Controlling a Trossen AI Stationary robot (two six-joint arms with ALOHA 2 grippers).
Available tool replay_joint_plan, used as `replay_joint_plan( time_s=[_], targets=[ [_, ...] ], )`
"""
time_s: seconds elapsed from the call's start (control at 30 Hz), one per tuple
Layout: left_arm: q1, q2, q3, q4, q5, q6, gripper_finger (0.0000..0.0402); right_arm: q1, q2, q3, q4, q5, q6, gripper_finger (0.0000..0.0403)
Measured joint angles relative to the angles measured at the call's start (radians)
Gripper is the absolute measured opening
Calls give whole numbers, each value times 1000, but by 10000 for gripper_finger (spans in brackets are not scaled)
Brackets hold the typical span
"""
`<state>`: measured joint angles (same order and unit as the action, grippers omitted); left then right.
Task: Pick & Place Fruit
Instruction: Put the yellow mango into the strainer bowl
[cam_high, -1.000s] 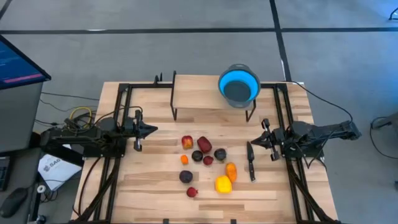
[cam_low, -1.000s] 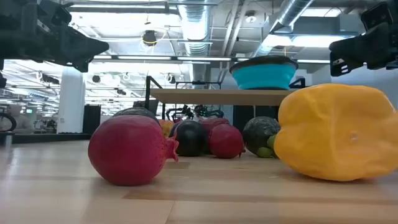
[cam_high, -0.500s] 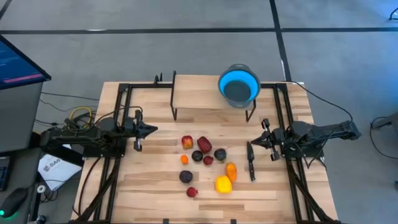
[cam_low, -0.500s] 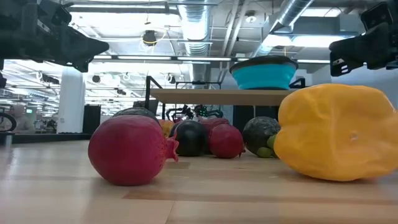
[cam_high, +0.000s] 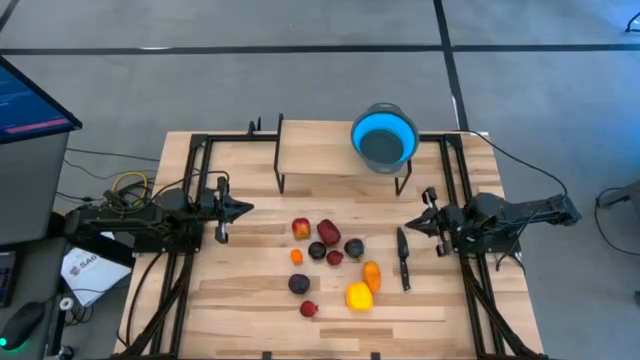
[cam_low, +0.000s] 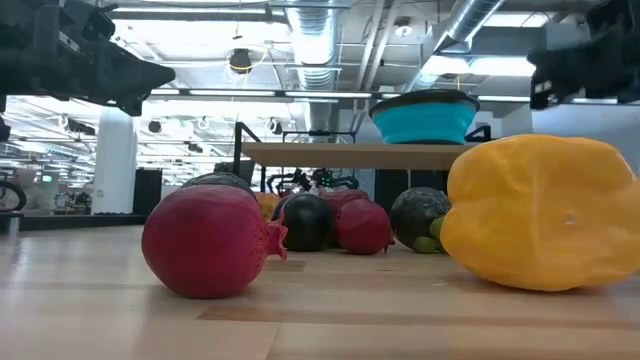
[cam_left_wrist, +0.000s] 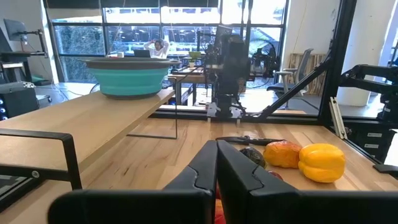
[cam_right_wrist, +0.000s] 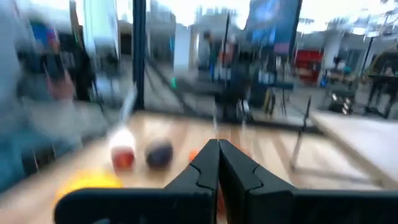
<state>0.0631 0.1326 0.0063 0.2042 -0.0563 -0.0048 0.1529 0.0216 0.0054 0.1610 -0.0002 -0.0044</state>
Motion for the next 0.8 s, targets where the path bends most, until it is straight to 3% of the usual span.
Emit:
replay_joint_plan(
  time_s=[0.13, 0.23, 0.37, 0.6, 0.8],
  targets=[
    [0, 0, 0, 2, 0, 0, 2, 0, 0, 0, 273, 10, 229, 0],
    [0, 0, 0, 3, -1, 0, 2, -6, -1, 0, 426, 20, 218, 0],
    [0, 0, 0, 18, -1, 4, 2, -3, 35, 17, 451, 46, 215, 0],
    [0, 0, 0, 89, -5, 19, 2, 18, 465, 157, 482, 183, 241, 0],
    [0, 0, 0, 95, -4, -4, 2, 17, 849, 334, 423, 182, 304, 11]
  ],
)
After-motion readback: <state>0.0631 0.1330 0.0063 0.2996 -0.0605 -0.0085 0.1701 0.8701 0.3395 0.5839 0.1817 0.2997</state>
